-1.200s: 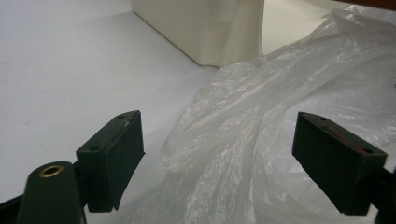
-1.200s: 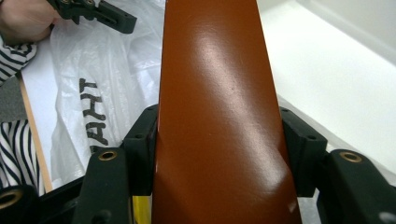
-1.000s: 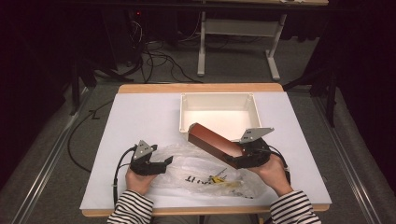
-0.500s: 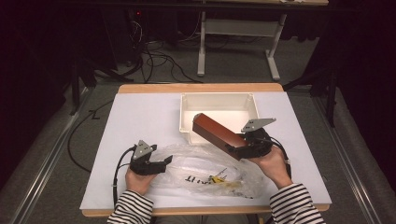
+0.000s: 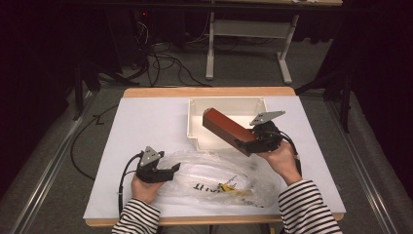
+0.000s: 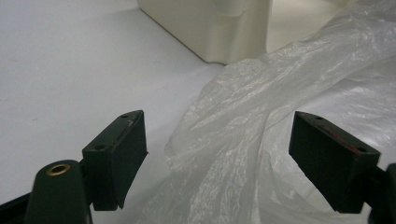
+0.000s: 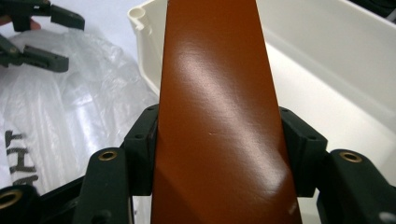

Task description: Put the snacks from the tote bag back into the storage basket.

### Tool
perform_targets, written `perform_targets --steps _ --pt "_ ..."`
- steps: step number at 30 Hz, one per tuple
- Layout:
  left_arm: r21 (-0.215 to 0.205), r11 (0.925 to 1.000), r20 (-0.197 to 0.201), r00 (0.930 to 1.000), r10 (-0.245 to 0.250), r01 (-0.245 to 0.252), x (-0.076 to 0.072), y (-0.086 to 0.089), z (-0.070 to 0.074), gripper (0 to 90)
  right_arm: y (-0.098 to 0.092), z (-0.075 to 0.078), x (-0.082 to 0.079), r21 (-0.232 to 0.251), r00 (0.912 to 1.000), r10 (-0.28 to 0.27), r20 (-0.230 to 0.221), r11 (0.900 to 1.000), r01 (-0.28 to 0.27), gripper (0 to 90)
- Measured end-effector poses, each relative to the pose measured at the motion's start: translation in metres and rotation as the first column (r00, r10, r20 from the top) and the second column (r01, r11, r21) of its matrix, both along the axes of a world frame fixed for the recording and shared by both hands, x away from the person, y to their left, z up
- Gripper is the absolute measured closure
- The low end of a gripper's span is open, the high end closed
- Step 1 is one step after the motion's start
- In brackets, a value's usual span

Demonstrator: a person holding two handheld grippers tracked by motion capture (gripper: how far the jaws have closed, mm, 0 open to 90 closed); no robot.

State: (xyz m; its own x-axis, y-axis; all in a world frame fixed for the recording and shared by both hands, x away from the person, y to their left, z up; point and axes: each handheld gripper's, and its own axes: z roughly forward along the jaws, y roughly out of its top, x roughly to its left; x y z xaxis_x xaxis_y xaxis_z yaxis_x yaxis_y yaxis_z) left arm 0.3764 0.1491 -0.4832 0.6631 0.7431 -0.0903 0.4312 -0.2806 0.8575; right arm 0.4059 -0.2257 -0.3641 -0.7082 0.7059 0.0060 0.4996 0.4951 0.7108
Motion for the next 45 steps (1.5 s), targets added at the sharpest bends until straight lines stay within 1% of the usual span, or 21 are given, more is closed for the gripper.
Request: perform_targets --steps 1,2,3,4,5,7,12,13,15,18,19,22,24,28,30,33,34,39,40,42,45 --pt "-0.001 1.0 0.0 1.0 0.0 0.0 0.0 0.0 0.0 19.6 0.0 0.0 0.0 0.0 1.0 0.0 0.0 1.0 0.0 41.8" --pt "0.0 1.0 -0.002 1.0 -0.001 0.001 0.0 0.0 0.0 19.6 0.001 0.0 0.005 -0.014 1.0 -0.005 -0.003 1.0 0.005 41.8" --pt "0.0 1.0 -0.002 1.0 -0.001 0.001 0.0 0.0 0.0 19.6 0.001 0.0 0.005 -0.014 1.0 -0.005 -0.003 1.0 0.005 41.8" --pt "0.002 1.0 -0.002 1.0 -0.001 0.001 0.0 0.0 0.0 19.6 0.002 -0.001 0.007 -0.017 1.0 -0.007 0.0 1.0 0.007 41.8" --pt "0.001 1.0 -0.002 1.0 -0.002 0.002 0.0 0.0 0.0 19.6 0.003 -0.002 0.011 -0.018 0.9999 -0.012 -0.007 1.0 0.012 41.8" --pt "0.001 1.0 -0.002 1.0 -0.002 0.002 0.0 0.0 0.0 19.6 0.003 -0.003 0.015 -0.022 0.9998 -0.019 -0.011 1.0 0.019 41.8" --pt "0.0 1.0 -0.003 1.0 -0.002 0.002 0.001 0.0 0.0 19.6 0.005 -0.004 0.023 -0.021 0.9993 -0.034 -0.011 0.999 0.034 41.8" --pt "0.003 1.0 -0.004 1.0 -0.003 0.003 0.001 -0.001 0.0 19.6 0.005 -0.003 0.027 -0.018 0.9989 -0.046 -0.01 0.999 0.045 41.8" --pt "0.006 1.0 -0.005 1.0 -0.004 0.004 0.001 -0.001 0.0 19.5 0.006 -0.003 0.028 -0.01 0.9984 -0.056 -0.011 0.998 0.056 41.8" --pt "0.004 1.0 -0.006 1.0 -0.005 0.005 0.001 -0.001 0.0 19.4 0.008 -0.005 0.036 -0.014 0.998 -0.063 -0.002 0.998 0.063 41.8" --pt "0.004 1.0 -0.006 1.0 -0.005 0.005 0.001 0.0 0.0 19.3 0.008 -0.006 0.038 -0.011 0.9977 -0.068 -0.006 0.998 0.068 41.8" --pt "0.001 1.0 -0.008 1.0 -0.006 0.006 0.001 0.0 0.0 19.3 0.01 -0.014 0.046 -0.032 0.9965 -0.081 -0.022 0.996 0.08 41.8" --pt "0.001 1.0 -0.008 0.9999 -0.006 0.006 0.001 0.0 0.0 19.2 0.01 -0.016 0.048 -0.036 0.9965 -0.081 -0.02 0.996 0.08 41.8" --pt "0.001 1.0 -0.01 0.9999 -0.005 0.005 0.001 0.0 0.0 18.7 0.008 -0.021 0.056 -0.036 0.9932 -0.114 -0.026 0.993 0.113 41.7" --pt "0.001 1.0 -0.009 0.9999 -0.005 0.005 0.001 0.0 0.0 18.6 0.007 -0.023 0.057 -0.038 0.9931 -0.115 -0.025 0.993 0.114 41.7" --pt "0.001 1.0 -0.01 0.9999 -0.005 0.005 0.001 0.0 0.0 18.5 0.007 -0.028 0.062 -0.056 0.991 -0.13 -0.033 0.99 0.128 41.7" --pt "0.001 1.0 -0.011 0.9999 -0.005 0.005 0.001 0.0 0.0 18.5 0.007 -0.029 0.063 -0.055 0.9901 -0.135 -0.037 0.99 0.133 41.7" --pt "0.001 1.0 -0.012 0.9999 -0.006 0.006 0.001 0.0 0.0 18.3 0.009 -0.036 0.068 -0.069 0.9889 -0.14 -0.049 0.988 0.137 41.7" --pt "0.0 1.0 -0.012 0.9999 -0.007 0.007 0.001 0.0 0.0 18.1 0.012 -0.039 0.07 -0.084 0.9894 -0.134 -0.055 0.988 0.129 41.7" --pt "-0.001 1.0 -0.011 0.9999 -0.01 0.01 0.001 0.0 0.0 18.0 0.015 -0.042 0.071 -0.096 0.9887 -0.136 -0.063 0.987 0.13 41.7" --pt "-0.001 1.0 -0.013 0.9999 -0.008 0.008 0.002 0.0 0.0 18.0 0.017 -0.047 0.075 -0.097 0.9884 -0.135 -0.069 0.987 0.128 41.7"
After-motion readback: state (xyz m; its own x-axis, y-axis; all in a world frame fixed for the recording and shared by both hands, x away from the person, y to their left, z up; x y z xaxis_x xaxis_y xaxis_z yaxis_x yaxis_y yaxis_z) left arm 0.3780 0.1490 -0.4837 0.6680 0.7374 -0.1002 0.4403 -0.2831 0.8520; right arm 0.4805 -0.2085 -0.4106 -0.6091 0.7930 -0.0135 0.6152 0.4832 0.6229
